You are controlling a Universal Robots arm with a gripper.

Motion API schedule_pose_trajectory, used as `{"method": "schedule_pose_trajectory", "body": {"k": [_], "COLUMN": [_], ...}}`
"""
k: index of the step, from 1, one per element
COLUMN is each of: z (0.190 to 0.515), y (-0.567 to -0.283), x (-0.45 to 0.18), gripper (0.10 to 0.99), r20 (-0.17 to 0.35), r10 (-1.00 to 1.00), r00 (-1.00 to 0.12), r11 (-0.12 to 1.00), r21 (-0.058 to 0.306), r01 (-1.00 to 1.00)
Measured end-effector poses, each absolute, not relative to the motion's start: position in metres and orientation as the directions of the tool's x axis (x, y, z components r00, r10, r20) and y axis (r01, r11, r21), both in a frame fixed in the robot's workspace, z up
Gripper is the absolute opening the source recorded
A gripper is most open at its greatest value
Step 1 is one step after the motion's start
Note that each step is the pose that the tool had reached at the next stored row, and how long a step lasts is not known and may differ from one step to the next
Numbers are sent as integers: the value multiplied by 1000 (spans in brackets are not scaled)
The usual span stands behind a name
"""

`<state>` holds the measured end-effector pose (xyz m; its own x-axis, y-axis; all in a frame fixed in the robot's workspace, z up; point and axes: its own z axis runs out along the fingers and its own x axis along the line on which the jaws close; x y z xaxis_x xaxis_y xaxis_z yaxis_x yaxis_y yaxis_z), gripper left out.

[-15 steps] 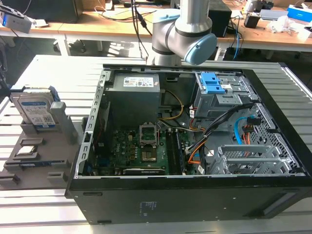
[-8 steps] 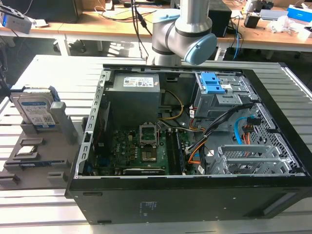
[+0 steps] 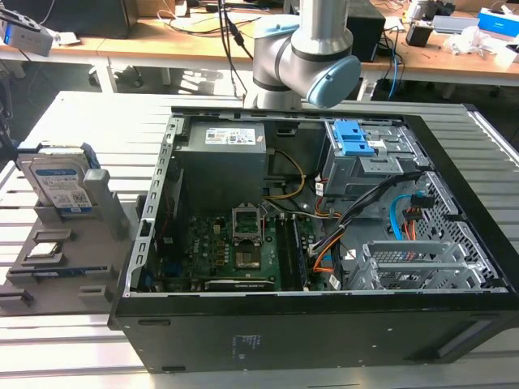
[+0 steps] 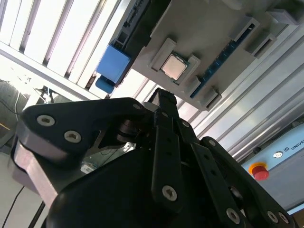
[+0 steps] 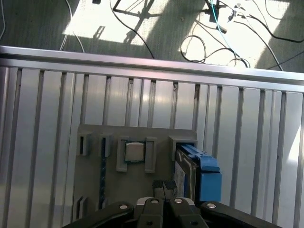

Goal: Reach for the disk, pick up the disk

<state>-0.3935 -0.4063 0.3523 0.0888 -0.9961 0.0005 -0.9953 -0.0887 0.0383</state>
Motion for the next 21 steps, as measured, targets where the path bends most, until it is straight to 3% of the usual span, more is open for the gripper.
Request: {"method": "schedule_pose_trajectory", "body": {"k": [2,3,5,6,9,10,11,21], "z": [352,352,352,352,352,352,352,352], "y": [-406,-406,-406,-406,-406,-406,-406,-369], "x": [-393,-393,-393,-393,-393,-393,-393,-394], "gripper": [114,235,357,357,537,537,600,600], "r20": [0,0,0,0,0,0,0,0], "r10": [-996,-996,-996,-996,-996,-996,-996,-996], "r00": [89,88,88,88,88,88,87,87], "r11": [-88,-88,-88,-88,-87,-87,-87,-87], "r21": [38,38,38,38,38,38,38,38], "r01": [-995,-995,-995,-995,-995,-995,-995,-995]}}
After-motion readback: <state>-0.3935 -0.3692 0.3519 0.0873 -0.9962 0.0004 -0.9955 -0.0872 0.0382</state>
